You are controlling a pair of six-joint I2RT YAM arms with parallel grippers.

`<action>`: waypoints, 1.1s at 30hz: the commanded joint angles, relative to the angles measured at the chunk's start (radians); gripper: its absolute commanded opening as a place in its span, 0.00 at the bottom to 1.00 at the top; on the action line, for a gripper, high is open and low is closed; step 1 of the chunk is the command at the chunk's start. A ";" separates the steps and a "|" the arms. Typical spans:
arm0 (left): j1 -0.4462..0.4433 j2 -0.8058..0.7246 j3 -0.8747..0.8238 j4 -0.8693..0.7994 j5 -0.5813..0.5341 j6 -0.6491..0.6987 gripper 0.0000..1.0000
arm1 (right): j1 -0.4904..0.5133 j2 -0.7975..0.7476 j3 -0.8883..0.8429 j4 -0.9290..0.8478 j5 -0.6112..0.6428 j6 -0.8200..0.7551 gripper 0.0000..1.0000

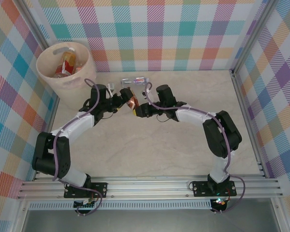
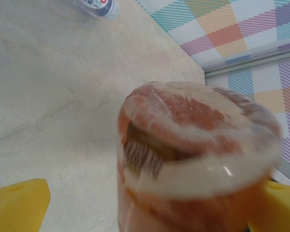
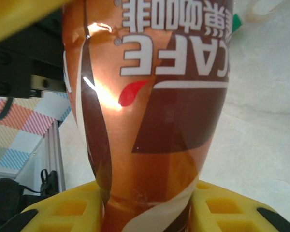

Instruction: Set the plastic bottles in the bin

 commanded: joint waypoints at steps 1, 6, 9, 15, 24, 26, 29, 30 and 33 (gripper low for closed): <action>-0.020 0.021 0.044 0.056 0.012 0.022 0.98 | 0.015 -0.020 0.005 0.057 -0.071 0.022 0.32; -0.022 0.030 0.036 0.104 0.046 -0.002 0.77 | 0.019 -0.012 0.019 0.065 -0.091 0.020 0.34; -0.022 0.016 0.040 0.101 0.041 -0.004 0.64 | 0.018 -0.017 0.031 0.025 -0.108 -0.020 0.38; -0.013 -0.004 0.069 0.076 0.056 0.002 0.52 | 0.013 -0.068 0.034 -0.071 -0.094 -0.136 0.56; 0.032 -0.059 0.263 -0.190 -0.055 0.183 0.51 | -0.028 -0.236 0.017 -0.222 0.048 -0.294 0.87; 0.037 -0.068 0.336 -0.276 -0.126 0.239 0.51 | -0.030 -0.282 -0.005 -0.208 0.147 -0.305 0.96; 0.052 -0.066 0.459 -0.379 -0.281 0.291 0.50 | -0.033 -0.347 -0.058 -0.139 0.360 -0.268 1.00; 0.060 -0.062 0.503 -0.421 -0.325 0.310 0.50 | -0.036 -0.365 -0.077 -0.111 0.417 -0.256 1.00; 0.083 -0.066 0.574 -0.415 -0.422 0.363 0.50 | -0.044 -0.399 -0.122 -0.061 0.529 -0.216 1.00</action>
